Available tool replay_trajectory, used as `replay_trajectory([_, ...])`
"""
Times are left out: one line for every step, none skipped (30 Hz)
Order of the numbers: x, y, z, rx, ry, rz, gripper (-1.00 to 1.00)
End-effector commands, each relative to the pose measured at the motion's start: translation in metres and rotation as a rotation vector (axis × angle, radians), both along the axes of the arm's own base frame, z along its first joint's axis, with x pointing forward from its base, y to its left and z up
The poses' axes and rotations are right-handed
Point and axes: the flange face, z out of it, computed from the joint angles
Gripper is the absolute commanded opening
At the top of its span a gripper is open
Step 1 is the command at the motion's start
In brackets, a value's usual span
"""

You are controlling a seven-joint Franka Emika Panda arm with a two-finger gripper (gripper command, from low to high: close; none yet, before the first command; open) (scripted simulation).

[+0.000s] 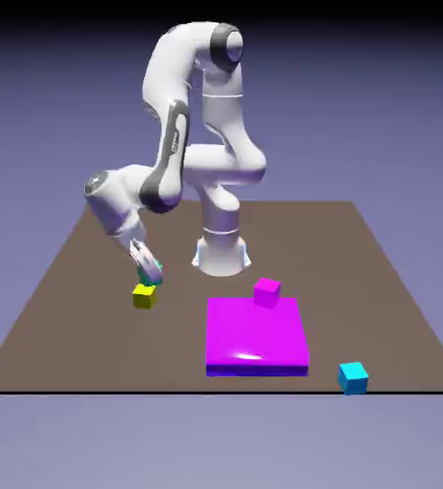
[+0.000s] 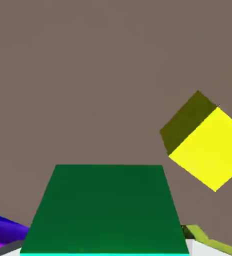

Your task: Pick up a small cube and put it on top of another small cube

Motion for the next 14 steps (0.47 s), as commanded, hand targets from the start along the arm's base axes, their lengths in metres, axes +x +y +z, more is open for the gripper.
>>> replay_trajectory([-0.019,-0.014,0.000,-0.003,0.011,-0.079,-1.00])
replay_trajectory([-0.023,-0.017,0.000,-0.003,0.013,-0.095,-1.00])
replay_trajectory([-0.023,-0.017,0.000,-0.003,0.013,-0.095,-1.00])
replay_trajectory([-0.022,-0.014,-0.010,0.000,0.010,-0.094,-1.00])
replay_trajectory([-0.021,-0.011,-0.020,0.002,0.008,-0.093,-1.00])
replay_trajectory([-0.021,-0.008,-0.030,0.003,0.007,-0.093,-1.00])
replay_trajectory([-0.022,-0.005,-0.040,0.003,0.007,-0.093,-1.00])
replay_trajectory([-0.023,-0.002,-0.051,0.001,0.008,-0.094,-1.00])
replay_trajectory([-0.025,0.001,-0.061,-0.001,0.011,-0.094,-1.00])
replay_trajectory([-0.027,0.003,-0.066,-0.003,0.013,-0.095,-1.00])
replay_trajectory([-0.027,0.003,-0.066,-0.003,0.013,-0.095,1.00])
replay_trajectory([-0.027,0.003,-0.066,-0.003,0.013,-0.095,1.00])
replay_trajectory([-0.024,-0.001,-0.056,0.000,0.010,-0.094,1.00])
replay_trajectory([-0.023,-0.004,-0.045,0.002,0.007,-0.093,1.00])
